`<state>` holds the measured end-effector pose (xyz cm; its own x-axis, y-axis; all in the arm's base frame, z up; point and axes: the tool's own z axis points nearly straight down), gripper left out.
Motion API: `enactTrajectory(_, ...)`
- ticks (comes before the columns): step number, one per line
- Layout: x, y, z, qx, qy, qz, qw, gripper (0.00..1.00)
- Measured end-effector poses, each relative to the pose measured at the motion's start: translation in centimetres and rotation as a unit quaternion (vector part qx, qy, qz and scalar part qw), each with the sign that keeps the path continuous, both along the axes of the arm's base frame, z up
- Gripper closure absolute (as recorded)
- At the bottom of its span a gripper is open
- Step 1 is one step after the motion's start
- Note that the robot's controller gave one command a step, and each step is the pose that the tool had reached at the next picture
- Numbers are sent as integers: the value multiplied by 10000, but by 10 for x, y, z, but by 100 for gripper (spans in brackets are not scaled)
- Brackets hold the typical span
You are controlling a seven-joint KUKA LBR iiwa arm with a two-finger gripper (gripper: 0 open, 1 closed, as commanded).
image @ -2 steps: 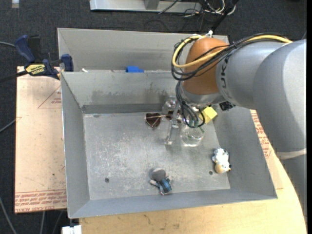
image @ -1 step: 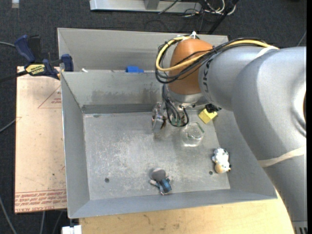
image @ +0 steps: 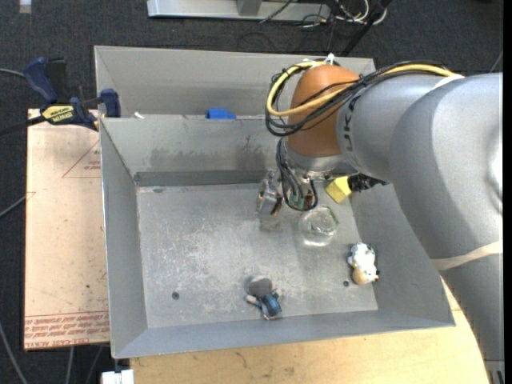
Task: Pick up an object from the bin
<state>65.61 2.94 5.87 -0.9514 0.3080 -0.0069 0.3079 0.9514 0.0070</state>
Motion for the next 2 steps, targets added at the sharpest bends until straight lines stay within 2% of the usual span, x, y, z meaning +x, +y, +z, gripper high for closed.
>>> enactTrajectory(2,1,3,11,-23,23,154,9999,100)
